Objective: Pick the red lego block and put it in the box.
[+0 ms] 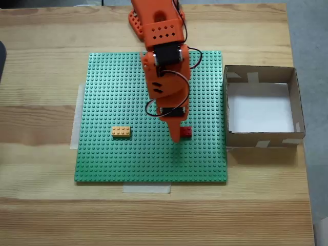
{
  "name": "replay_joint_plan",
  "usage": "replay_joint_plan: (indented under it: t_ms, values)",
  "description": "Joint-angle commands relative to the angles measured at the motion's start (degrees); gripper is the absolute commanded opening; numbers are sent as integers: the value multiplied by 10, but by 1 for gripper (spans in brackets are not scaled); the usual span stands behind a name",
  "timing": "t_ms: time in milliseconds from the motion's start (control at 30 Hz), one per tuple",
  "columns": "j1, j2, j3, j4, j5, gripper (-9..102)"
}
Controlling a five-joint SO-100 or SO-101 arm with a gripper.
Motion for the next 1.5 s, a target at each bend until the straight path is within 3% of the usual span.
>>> replay_joint_plan:
  t_ms: [0, 1467]
  values:
    - [-7, 2, -19, 2, -7, 26]
    - [-13, -56, -52, 8, -10, 26]
